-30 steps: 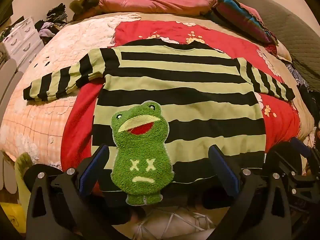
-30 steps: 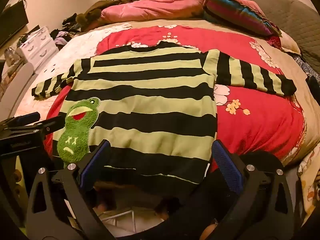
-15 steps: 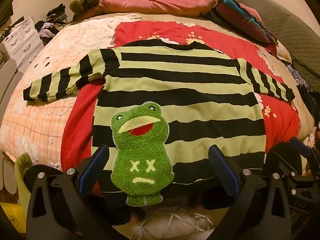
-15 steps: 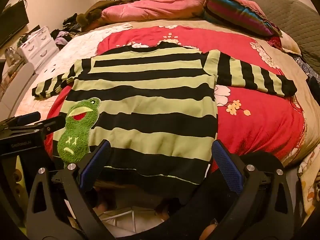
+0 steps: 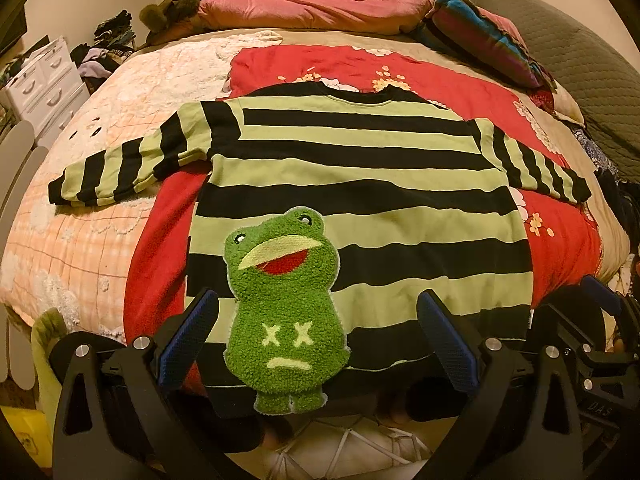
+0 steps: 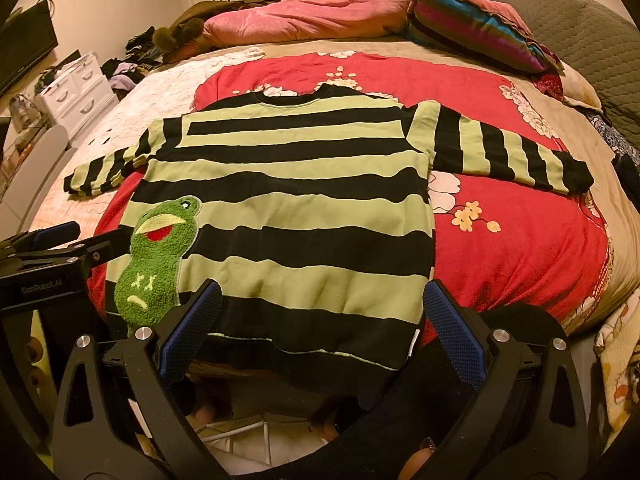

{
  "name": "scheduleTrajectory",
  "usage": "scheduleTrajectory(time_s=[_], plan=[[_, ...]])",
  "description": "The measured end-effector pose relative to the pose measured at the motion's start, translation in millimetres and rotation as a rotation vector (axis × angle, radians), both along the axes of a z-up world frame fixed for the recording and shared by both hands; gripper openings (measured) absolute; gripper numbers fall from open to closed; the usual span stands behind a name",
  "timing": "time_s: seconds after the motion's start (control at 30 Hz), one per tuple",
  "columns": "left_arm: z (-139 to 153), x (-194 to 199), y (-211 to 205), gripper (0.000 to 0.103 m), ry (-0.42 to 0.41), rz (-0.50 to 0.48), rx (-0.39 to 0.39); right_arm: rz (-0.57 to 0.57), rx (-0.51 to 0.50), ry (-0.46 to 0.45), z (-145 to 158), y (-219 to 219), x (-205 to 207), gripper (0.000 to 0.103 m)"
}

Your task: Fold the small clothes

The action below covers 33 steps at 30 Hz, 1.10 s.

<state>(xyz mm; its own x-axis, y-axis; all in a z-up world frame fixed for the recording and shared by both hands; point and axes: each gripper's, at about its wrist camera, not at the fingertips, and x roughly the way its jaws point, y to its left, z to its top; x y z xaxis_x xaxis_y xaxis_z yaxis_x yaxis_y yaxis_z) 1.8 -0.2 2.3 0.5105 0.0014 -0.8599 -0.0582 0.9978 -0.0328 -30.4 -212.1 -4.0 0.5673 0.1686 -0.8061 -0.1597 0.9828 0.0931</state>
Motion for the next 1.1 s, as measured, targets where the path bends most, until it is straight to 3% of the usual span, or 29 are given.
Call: scheduleTrajectory(time_s=[1.1], plan=[[2.5,0.5,0.3,0.099,-0.003,0.000,0.007,0.001,-0.002,0.001,0.2,-0.1,0.5,0.095]])
